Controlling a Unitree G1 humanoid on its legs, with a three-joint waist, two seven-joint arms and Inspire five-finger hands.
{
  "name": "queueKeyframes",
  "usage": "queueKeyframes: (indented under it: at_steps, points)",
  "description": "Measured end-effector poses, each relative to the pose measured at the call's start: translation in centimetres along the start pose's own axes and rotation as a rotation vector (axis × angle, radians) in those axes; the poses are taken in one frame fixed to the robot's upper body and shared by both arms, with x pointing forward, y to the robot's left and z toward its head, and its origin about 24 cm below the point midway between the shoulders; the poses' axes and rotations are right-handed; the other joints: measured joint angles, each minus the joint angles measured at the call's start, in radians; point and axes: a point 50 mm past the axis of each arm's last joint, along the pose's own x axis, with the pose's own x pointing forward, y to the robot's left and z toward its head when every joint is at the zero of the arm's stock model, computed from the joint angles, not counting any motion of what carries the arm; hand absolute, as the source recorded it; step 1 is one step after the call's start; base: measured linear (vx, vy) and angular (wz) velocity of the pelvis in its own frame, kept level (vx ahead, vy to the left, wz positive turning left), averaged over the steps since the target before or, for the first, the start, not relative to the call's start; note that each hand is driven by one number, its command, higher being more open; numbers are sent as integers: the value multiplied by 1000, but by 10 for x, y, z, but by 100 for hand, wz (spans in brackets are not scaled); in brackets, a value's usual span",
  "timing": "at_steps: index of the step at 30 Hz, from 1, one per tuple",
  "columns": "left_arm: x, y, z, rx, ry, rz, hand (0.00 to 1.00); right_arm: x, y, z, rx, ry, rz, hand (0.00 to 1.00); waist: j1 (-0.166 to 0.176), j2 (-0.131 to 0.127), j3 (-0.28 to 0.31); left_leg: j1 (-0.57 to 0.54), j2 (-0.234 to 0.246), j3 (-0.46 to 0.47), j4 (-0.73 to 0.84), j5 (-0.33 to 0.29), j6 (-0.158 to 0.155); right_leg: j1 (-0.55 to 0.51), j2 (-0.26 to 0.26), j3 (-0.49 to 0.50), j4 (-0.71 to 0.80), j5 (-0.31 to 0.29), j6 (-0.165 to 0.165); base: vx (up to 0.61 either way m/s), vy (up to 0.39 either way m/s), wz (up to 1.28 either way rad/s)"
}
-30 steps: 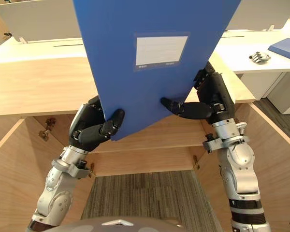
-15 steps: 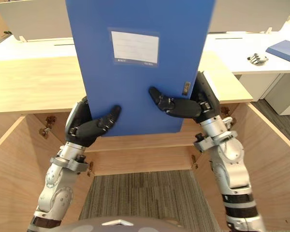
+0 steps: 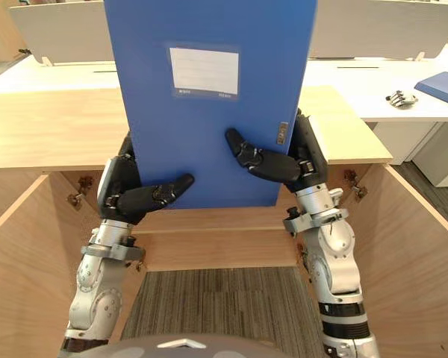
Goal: Walk over to the cabinet, pick up the folder, carry it to the office cabinet, place the folder inside the office cabinet, then close the office cabinet door
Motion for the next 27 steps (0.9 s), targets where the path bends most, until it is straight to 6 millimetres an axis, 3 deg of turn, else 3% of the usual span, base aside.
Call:
queueKeyframes:
  at_steps: [3,7,16,20,27]
  points:
    - [-1,8,13,24,-75,88,100,-6,0,-4,15,18,-21,0,1,-1,0,-6,1,-14,0,4,-2,1,0,-16,-1,-1,-1,-17,-12,14]
    - [-19,38,36,112,-185,336,100,-12,-5,-6,27,22,-91,0,1,0,-1,-14,2,-34,0,7,-4,7,1,-34,-6,-1,-1,-5,-14,13]
    - [-69,74,46,214,-159,656,100,-20,-13,-3,35,5,-189,0,20,-5,-3,-26,1,-72,0,11,-5,22,1,-73,-15,-6,-3,-12,-9,13]
    - [-85,83,34,216,-83,724,100,-23,-9,-5,55,7,-198,0,29,-5,-3,-36,0,-91,0,15,-5,22,1,-94,-14,-9,-3,-17,-13,16]
    - [-116,93,-13,150,183,821,100,-23,-7,-7,63,14,-203,0,45,-15,3,-46,0,-105,0,20,-6,20,1,-107,-14,-12,-4,-19,-2,6]
